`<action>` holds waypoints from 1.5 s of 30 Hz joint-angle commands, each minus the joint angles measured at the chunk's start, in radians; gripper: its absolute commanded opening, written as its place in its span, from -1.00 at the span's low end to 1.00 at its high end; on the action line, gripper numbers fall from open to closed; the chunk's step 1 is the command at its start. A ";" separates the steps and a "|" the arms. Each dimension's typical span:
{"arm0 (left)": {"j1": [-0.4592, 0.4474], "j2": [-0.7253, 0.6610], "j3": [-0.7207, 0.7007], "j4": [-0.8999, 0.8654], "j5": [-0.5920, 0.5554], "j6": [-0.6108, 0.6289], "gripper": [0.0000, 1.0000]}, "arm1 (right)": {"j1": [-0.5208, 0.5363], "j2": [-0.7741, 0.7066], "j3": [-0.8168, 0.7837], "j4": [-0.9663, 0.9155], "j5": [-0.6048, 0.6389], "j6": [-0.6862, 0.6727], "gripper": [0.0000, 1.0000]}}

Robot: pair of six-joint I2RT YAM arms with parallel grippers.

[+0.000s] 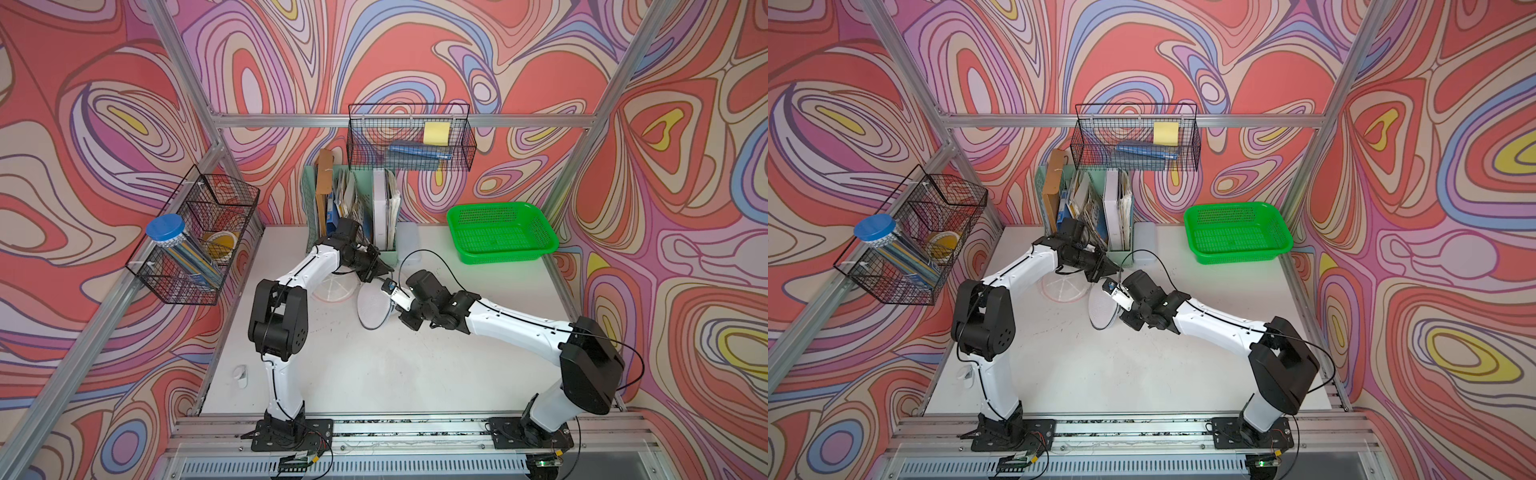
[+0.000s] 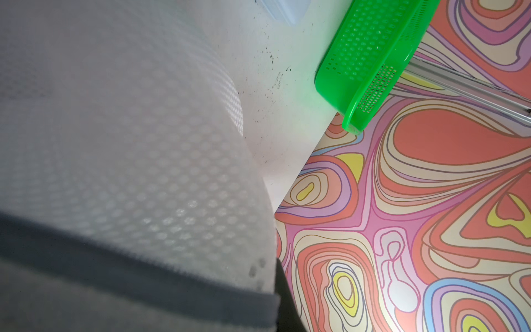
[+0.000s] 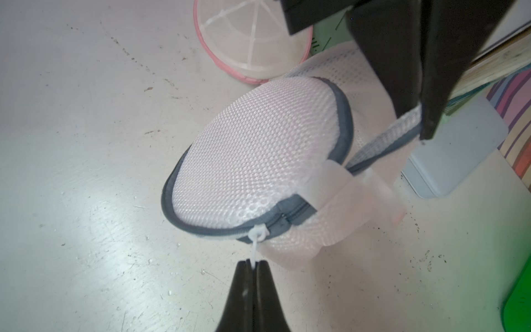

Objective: Turn the laundry bag inside out
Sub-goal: Zip the zipper on the laundry bag.

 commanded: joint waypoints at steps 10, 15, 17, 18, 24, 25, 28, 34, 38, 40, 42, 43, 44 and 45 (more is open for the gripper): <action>0.076 0.081 0.057 0.112 -0.013 -0.206 -1.00 | 0.149 -0.022 -0.026 0.011 -0.033 -0.059 -1.00; 0.088 0.107 0.089 0.148 -0.002 -0.200 -1.00 | 0.161 -0.007 0.002 -0.010 -0.019 -0.016 -1.00; 0.088 0.096 0.088 0.143 -0.001 -0.153 -0.91 | 0.160 0.002 0.012 -0.014 -0.001 0.006 -1.00; 0.090 0.089 0.088 0.134 0.003 -0.121 -0.66 | 0.159 0.004 0.014 -0.010 0.001 0.007 -1.00; 0.095 0.011 0.097 -0.073 -0.055 0.161 0.20 | 0.127 -0.001 0.017 0.012 0.000 0.029 -1.00; 0.094 -0.009 0.090 -0.112 -0.072 0.218 0.22 | 0.123 -0.002 0.018 0.014 0.000 0.030 -1.00; 0.094 -0.087 0.024 -0.197 -0.140 0.359 0.21 | 0.117 -0.006 0.021 0.012 0.000 0.027 -1.00; 0.086 -0.277 -0.157 -0.282 -0.270 0.484 0.25 | 0.114 0.000 0.031 0.008 -0.010 0.030 -1.00; 0.064 -0.364 -0.257 -0.261 -0.238 0.474 0.24 | 0.113 0.004 0.037 0.009 -0.012 0.027 -1.00; 0.036 -0.379 -0.281 -0.254 -0.220 0.481 0.22 | 0.114 0.006 0.038 0.014 -0.015 0.021 -1.00; 0.007 -0.379 -0.284 -0.259 -0.224 0.503 0.20 | 0.114 0.012 0.047 0.010 -0.020 0.023 -1.00; -0.006 -0.373 -0.280 -0.264 -0.226 0.515 0.18 | 0.113 0.016 0.053 0.006 -0.025 0.023 -1.00; -0.016 -0.362 -0.276 -0.269 -0.225 0.524 0.18 | 0.113 0.018 0.057 0.005 -0.030 0.023 -1.00; -0.023 -0.354 -0.271 -0.272 -0.224 0.533 0.18 | 0.113 0.018 0.062 0.003 -0.033 0.023 -1.00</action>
